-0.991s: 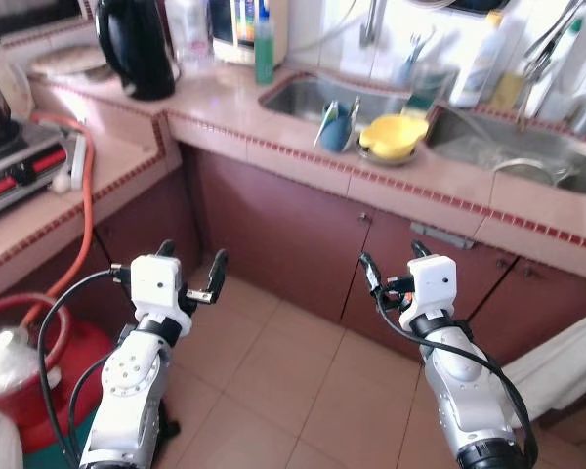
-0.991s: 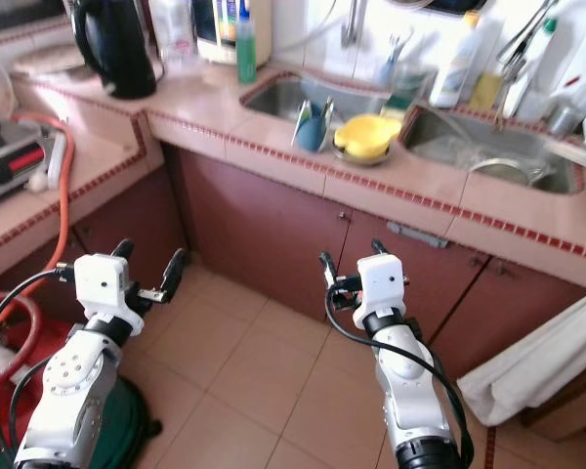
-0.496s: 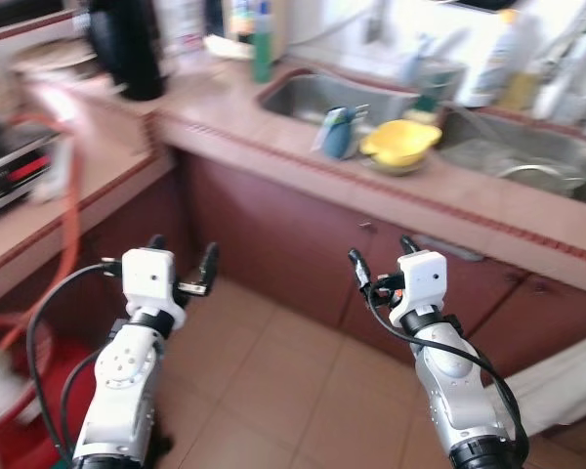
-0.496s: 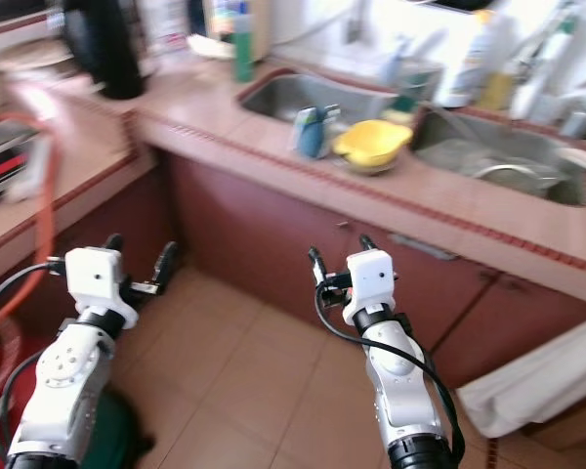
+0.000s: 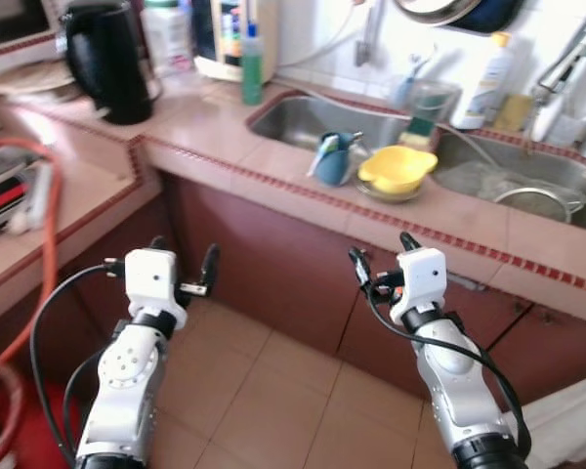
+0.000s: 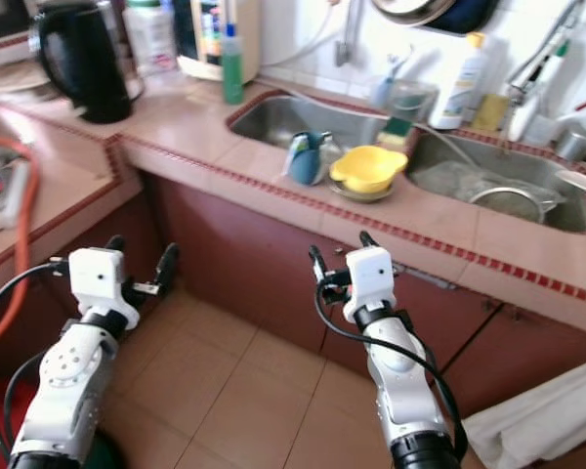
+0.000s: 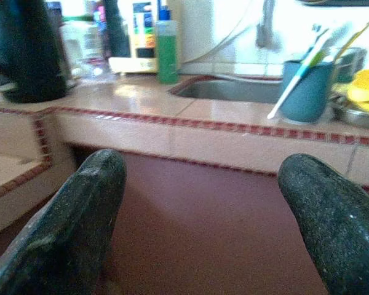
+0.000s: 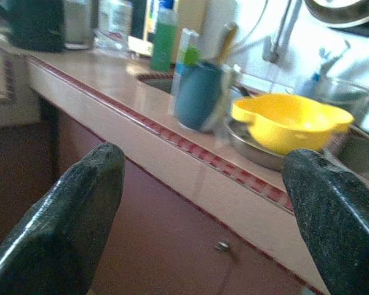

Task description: Kitchen organization

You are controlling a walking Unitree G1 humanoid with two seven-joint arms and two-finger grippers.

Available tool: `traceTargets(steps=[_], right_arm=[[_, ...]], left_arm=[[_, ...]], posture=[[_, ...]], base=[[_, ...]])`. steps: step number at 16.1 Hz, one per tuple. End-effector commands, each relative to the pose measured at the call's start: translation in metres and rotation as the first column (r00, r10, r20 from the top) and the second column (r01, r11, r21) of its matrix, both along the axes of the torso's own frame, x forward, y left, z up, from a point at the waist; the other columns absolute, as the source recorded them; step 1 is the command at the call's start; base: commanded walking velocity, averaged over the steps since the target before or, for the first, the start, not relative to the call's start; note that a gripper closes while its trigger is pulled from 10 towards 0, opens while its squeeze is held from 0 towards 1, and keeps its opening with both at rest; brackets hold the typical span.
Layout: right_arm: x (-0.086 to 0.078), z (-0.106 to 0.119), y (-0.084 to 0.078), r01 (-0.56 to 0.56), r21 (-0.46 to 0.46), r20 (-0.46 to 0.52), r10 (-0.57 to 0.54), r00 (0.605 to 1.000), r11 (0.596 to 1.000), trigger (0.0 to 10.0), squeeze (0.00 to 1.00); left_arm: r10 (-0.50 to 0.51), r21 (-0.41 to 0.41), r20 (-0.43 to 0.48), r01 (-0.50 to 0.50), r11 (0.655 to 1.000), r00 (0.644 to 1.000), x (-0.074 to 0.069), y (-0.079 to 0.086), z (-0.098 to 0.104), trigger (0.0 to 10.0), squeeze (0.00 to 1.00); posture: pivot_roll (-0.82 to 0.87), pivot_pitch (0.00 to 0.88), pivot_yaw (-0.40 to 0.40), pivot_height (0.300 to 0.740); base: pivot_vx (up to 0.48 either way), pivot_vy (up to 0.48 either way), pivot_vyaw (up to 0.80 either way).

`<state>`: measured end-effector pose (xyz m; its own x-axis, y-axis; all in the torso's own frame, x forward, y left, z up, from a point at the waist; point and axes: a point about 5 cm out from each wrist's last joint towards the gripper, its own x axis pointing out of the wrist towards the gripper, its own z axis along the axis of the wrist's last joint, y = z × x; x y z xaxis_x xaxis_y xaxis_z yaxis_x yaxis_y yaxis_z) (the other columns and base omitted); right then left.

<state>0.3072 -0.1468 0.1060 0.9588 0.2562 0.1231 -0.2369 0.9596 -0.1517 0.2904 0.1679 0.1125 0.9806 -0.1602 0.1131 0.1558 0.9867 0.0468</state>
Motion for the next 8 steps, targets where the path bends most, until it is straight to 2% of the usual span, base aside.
traceTargets(steps=[1, 8], right_arm=[[0.0016, 0.0013, -0.0059, 0.016, 0.001, -0.007, -0.016, 1.0, 1.0, 10.0, 0.0], [0.0014, 0.002, -0.0032, 0.004, -0.012, -0.004, -0.004, 1.0, 1.0, 10.0, 0.0]], left_arm=[[-0.014, 0.001, -0.005, 0.014, 1.0, 1.0, 0.0008, -0.0056, -0.0007, 10.0, 0.0], [-0.025, 0.005, -0.007, 0.025, 1.0, 1.0, 0.0001, -0.0087, -0.0017, 10.0, 0.0]], posture=[[-0.1, 0.005, -0.034, 0.74], [-0.1, 0.0, -0.035, 0.74]], base=[[0.334, 0.0, -0.66], [0.333, 0.0, -0.64]])
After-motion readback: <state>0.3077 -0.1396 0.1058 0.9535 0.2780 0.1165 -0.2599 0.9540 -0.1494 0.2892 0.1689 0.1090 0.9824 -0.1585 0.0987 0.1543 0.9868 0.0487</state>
